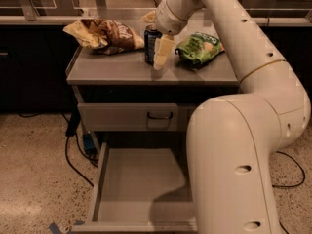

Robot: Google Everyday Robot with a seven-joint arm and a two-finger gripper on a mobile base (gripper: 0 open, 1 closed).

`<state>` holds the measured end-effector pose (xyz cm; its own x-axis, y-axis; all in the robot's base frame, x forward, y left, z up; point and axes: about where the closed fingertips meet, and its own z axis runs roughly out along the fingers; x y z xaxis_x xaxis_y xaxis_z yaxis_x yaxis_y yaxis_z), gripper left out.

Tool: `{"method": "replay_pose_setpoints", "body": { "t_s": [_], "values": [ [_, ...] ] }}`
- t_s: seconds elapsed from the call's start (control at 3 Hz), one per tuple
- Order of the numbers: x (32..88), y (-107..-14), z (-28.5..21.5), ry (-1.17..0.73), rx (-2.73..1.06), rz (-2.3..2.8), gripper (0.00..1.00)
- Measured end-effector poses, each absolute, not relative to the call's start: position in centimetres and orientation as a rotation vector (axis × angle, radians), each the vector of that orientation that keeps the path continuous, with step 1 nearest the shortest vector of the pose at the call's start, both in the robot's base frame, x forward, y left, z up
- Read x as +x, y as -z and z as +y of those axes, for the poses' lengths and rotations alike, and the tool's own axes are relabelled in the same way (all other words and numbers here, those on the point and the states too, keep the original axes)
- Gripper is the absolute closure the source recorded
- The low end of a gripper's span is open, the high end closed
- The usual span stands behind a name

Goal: Place pepsi can into middle drawer

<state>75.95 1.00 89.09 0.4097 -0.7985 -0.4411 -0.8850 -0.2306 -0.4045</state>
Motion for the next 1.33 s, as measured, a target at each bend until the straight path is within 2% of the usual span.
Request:
{"method": "replay_pose_setpoints", "body": {
  "t_s": [0.67, 1.33],
  "values": [
    [76.0, -89.09, 1.02, -0.186, -2.065, 1.424, 0.51],
    [76.0, -89.09, 1.02, -0.186, -2.065, 1.424, 0.97]
  ]
}}
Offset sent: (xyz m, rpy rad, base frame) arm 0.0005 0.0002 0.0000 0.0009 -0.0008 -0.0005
